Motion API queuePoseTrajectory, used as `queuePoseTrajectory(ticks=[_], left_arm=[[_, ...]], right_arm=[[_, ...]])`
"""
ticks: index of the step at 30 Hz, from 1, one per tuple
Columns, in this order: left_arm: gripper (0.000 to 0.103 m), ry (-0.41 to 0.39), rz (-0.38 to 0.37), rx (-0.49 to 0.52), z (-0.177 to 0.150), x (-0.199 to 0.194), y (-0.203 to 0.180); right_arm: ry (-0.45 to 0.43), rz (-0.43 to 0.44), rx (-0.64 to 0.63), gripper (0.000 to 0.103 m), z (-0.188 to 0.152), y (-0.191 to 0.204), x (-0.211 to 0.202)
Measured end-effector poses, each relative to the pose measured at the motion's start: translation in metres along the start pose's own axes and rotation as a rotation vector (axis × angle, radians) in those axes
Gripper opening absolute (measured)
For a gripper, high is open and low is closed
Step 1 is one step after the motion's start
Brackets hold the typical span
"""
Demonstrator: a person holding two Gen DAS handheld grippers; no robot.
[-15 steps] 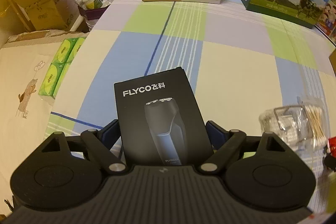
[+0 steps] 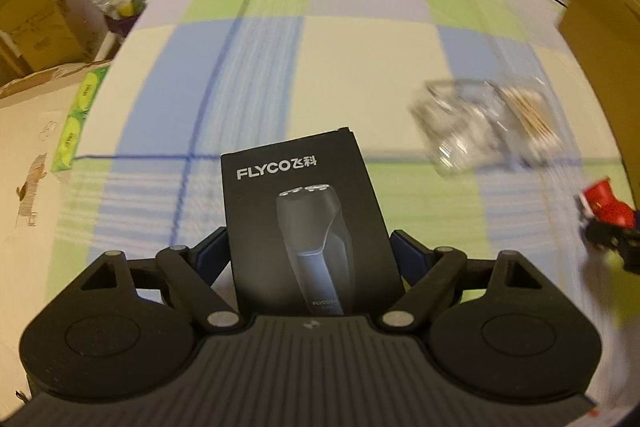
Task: Organize objects
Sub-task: 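Grasp the red toy figure with the right gripper while the left gripper grasps the black FLYCO box, then carry the black FLYCO box and red toy with both grippers over the cardboard box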
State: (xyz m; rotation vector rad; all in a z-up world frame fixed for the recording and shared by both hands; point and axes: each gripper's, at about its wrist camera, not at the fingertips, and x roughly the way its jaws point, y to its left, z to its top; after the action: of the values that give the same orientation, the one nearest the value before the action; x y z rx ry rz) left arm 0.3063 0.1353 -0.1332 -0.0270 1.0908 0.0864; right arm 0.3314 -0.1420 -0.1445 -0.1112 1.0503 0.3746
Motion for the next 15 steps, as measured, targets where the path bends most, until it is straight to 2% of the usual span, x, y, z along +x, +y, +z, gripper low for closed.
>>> queuePoseTrajectory(ticks=[15], left_arm=[[0.083, 0.025, -0.145, 0.203, -0.072, -0.039, -0.076]], right_arm=[[0.064, 0.056, -0.039, 0.044, -0.068, 0.011, -0.044]])
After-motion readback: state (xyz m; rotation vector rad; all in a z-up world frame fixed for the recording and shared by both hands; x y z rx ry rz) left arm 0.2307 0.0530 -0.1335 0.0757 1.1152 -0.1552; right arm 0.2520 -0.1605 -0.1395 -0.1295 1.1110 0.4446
